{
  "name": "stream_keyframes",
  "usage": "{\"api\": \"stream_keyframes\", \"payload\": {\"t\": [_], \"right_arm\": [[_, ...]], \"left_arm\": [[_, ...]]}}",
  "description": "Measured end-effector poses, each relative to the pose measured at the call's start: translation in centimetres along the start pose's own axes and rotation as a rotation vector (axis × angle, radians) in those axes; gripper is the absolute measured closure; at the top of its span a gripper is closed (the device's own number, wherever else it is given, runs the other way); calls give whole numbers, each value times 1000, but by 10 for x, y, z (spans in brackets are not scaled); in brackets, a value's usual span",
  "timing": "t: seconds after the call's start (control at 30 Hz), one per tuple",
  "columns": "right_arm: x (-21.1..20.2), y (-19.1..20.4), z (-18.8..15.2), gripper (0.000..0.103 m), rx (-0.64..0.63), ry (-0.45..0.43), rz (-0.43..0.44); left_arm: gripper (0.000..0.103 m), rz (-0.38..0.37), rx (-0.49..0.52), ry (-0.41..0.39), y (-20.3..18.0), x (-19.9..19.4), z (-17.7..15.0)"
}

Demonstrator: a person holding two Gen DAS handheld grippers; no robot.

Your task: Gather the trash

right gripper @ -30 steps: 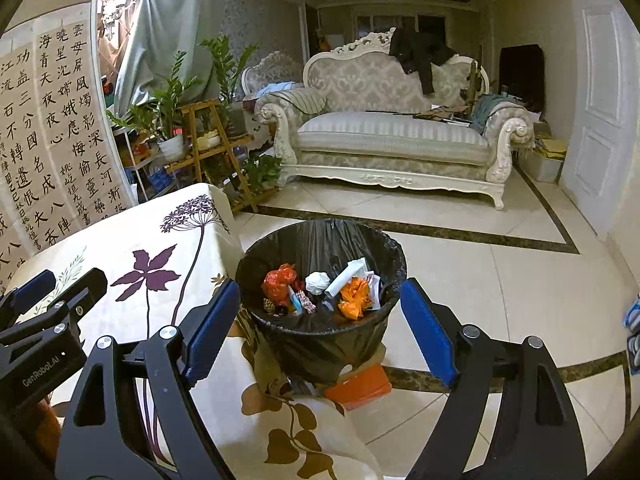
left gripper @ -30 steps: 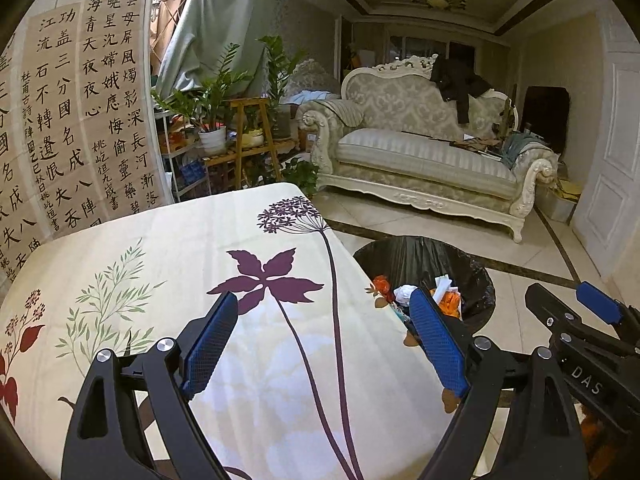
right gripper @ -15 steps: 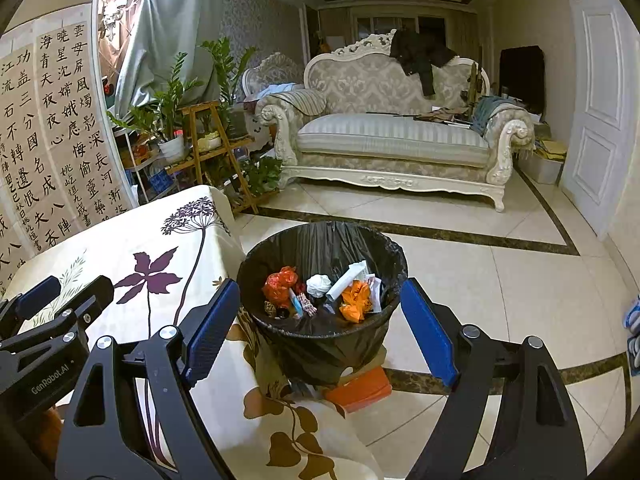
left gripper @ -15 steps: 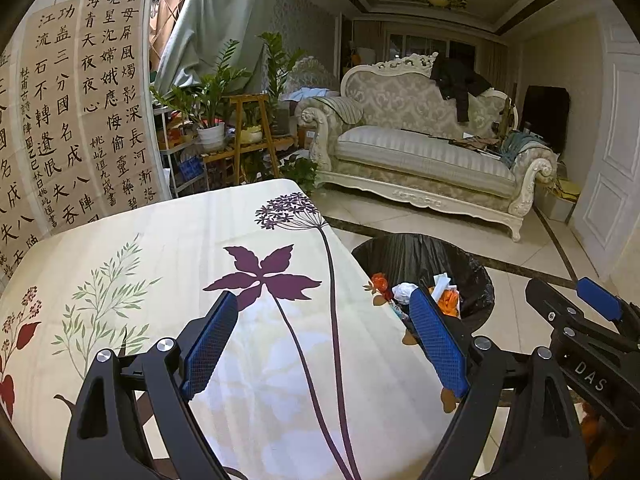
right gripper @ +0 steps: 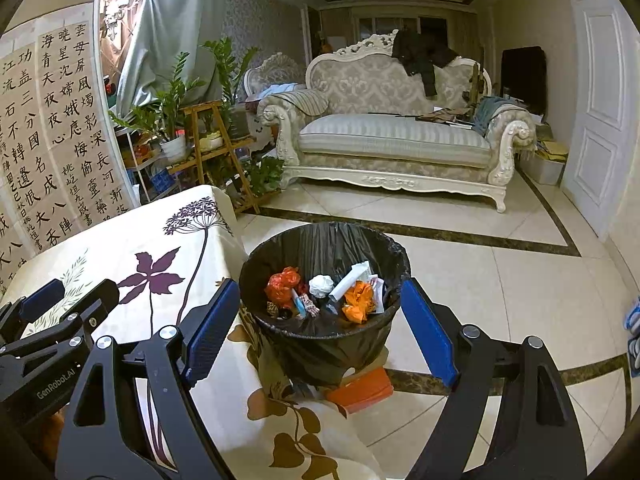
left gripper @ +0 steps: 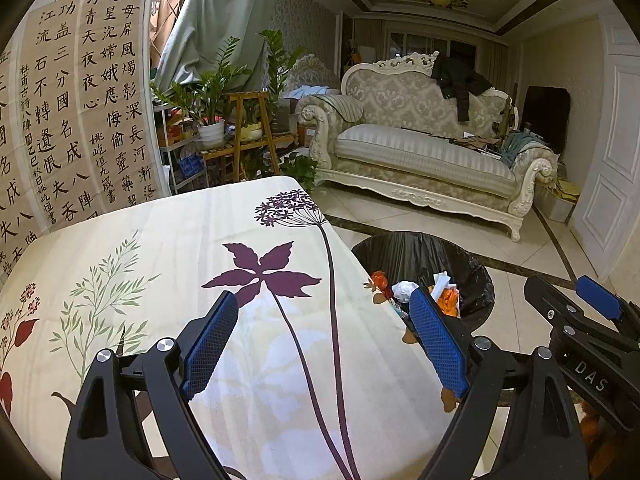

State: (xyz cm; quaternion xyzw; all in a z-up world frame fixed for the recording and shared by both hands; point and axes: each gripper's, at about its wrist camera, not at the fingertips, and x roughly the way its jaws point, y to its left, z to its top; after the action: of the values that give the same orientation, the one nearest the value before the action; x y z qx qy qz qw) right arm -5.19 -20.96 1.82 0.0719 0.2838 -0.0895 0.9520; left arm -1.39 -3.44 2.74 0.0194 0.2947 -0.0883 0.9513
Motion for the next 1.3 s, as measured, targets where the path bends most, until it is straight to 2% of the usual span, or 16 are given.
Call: {"api": "stream_keyframes", "payload": {"t": [1.3], "right_arm": [[0, 1, -1, 22, 0, 1, 0]], "left_arm": [[18, -3, 3, -4, -6, -1, -3]]}}
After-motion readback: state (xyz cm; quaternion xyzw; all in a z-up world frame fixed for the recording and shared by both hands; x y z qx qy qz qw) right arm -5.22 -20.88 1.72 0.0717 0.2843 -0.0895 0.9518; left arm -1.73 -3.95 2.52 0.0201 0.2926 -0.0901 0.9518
